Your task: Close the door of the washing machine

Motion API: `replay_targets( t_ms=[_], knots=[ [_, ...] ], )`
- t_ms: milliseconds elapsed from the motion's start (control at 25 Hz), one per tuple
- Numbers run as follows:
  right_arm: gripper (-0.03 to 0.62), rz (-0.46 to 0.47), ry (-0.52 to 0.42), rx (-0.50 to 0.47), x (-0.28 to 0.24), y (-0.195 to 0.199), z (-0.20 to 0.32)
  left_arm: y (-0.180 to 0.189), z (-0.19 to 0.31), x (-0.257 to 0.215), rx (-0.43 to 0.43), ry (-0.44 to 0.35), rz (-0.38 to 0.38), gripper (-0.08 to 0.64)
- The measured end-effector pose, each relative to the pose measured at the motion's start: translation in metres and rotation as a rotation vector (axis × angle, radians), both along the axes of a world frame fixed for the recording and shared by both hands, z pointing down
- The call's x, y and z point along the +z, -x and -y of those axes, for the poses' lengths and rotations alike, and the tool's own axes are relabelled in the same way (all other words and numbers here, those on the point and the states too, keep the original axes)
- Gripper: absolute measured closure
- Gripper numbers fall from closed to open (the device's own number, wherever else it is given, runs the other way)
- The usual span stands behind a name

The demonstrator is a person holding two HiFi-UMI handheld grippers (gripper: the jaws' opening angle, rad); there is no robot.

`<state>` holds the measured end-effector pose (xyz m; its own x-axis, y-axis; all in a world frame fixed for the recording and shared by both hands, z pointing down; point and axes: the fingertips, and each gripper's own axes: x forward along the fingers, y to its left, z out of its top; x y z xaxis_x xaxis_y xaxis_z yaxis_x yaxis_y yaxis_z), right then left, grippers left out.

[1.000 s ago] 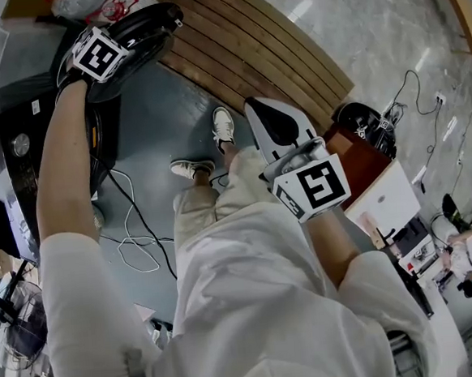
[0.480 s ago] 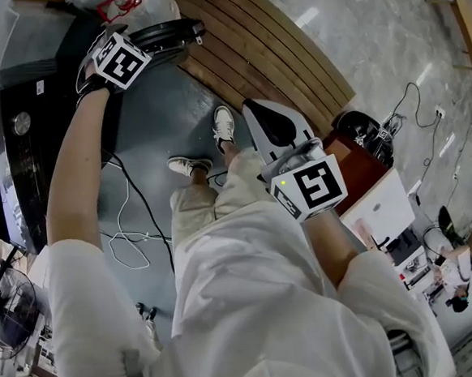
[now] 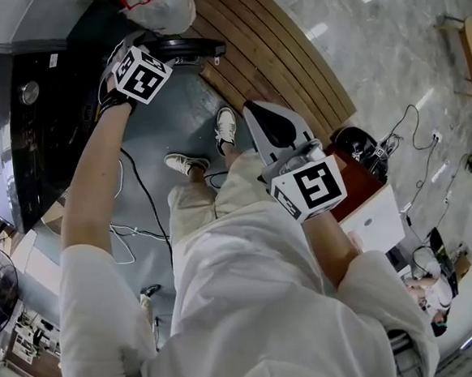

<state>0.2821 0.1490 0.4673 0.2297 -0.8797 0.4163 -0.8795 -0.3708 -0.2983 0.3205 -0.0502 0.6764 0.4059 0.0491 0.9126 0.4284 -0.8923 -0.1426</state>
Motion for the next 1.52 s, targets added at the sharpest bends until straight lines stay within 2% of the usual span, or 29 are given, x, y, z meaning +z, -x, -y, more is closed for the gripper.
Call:
replay_targets(
  t_ms=[200, 560, 680, 800, 1080, 1360, 1520],
  knots=[
    [0.594, 0.007, 0.01, -0.032, 0.0, 0.012, 0.006, 0.027, -0.015, -0.003, -0.02, 0.04, -0.016, 0.167],
    [0.594, 0.0, 0.002, -0.122, -0.007, 0.03, 0.043, 0.082, -0.03, 0.005, 0.032, 0.06, 0.005, 0.167],
    [0.594, 0.002, 0.003, -0.151, -0.006, 0.033, 0.059, 0.094, -0.032, 0.003, 0.047, 0.125, -0.013, 0.167],
    [0.594, 0.005, 0.005, -0.185, -0.006, 0.041, 0.074, 0.109, -0.033, 0.002, 0.013, 0.203, -0.022, 0.167],
    [0.594, 0.004, 0.008, -0.277, -0.01, 0.056, 0.104, 0.149, -0.032, 0.004, -0.02, 0.2, -0.036, 0.167],
    [0.594, 0.0, 0.018, -0.37, -0.016, 0.09, 0.128, 0.202, -0.023, 0.002, -0.025, 0.174, -0.026, 0.167],
    [0.594, -0.003, 0.018, -0.416, -0.022, 0.113, 0.146, 0.23, -0.012, -0.001, -0.074, 0.196, -0.027, 0.167]
  ],
)
